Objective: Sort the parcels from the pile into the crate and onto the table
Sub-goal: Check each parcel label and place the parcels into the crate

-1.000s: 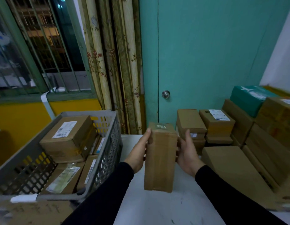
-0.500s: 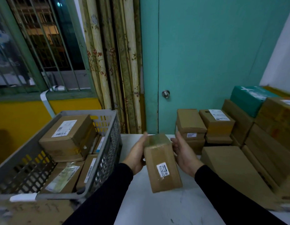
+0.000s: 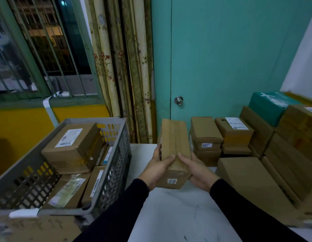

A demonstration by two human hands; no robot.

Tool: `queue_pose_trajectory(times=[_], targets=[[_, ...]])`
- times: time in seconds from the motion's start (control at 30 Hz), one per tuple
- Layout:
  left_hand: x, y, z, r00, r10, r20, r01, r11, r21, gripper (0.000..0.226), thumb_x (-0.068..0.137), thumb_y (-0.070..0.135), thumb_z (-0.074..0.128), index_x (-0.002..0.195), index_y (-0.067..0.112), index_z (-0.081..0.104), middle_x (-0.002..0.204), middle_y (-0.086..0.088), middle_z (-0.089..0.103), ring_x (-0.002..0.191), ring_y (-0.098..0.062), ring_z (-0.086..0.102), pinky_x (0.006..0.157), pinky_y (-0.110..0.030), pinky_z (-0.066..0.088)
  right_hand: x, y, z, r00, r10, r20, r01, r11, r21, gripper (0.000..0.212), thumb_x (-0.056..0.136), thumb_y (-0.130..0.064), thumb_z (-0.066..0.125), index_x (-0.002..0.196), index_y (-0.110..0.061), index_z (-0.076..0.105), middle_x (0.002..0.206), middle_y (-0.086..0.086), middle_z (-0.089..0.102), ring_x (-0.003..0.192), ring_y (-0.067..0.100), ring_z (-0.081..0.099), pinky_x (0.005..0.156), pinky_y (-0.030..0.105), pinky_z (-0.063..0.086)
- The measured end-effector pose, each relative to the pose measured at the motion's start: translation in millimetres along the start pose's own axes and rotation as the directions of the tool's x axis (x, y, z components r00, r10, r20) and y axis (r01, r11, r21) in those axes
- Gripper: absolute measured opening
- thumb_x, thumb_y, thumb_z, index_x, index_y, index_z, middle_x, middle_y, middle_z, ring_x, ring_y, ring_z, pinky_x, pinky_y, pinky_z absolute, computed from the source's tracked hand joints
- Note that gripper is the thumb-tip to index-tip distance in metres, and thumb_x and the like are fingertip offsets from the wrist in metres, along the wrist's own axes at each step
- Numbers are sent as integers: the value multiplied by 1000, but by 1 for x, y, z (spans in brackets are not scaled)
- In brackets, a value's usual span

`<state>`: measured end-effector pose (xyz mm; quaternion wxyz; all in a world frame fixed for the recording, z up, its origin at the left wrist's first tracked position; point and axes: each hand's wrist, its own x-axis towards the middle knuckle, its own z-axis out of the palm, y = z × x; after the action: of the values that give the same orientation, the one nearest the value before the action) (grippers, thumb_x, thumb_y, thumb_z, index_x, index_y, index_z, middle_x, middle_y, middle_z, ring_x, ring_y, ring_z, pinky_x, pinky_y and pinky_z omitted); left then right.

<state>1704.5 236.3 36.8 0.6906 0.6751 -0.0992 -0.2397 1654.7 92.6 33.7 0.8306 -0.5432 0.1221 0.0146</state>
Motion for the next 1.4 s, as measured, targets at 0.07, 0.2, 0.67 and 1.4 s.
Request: queue_pose_trajectory(times=[0.07, 0.2, 0.67, 1.4], targets=[[3, -3, 0, 1000, 11, -5, -11, 1000, 15, 80, 85, 32, 72, 153, 39, 31, 132, 2, 65, 115, -19, 67, 101, -44, 54, -1, -2, 1, 1000, -22, 0, 22, 999, -28, 38, 101, -16, 57, 136, -26, 47, 125, 8, 69, 109, 22, 70, 86, 34, 58], [7, -4, 1, 998, 52, -21, -50, 997, 64, 67, 99, 13, 60, 154, 37, 31, 130, 3, 64, 115, -16, 64, 91, -31, 55, 0, -4, 3, 999, -50, -18, 49, 996, -80, 36, 102, -11, 56, 131, -30, 45, 120, 4, 68, 107, 19, 68, 84, 33, 57], [8, 3, -2, 996, 35, -80, -28, 996, 88, 93, 68, 60, 77, 148, 40, 34, 139, 1, 50, 121, -22, 58, 104, -47, 51, -4, -10, -3, 998, -43, -52, 40, 998, -52, 42, 100, -29, 59, 137, -36, 42, 129, 6, 63, 118, 28, 62, 100, 50, 52], [6, 9, 4, 979, 176, -103, -146, 958, 249, 58, 74, 83, 55, 123, 52, 59, 121, 14, 69, 113, -9, 66, 102, -43, 54, -2, -15, 13, 979, -202, -40, 181, 939, -294, 36, 97, -50, 56, 131, -37, 61, 122, -12, 71, 110, 5, 67, 87, 25, 54]])
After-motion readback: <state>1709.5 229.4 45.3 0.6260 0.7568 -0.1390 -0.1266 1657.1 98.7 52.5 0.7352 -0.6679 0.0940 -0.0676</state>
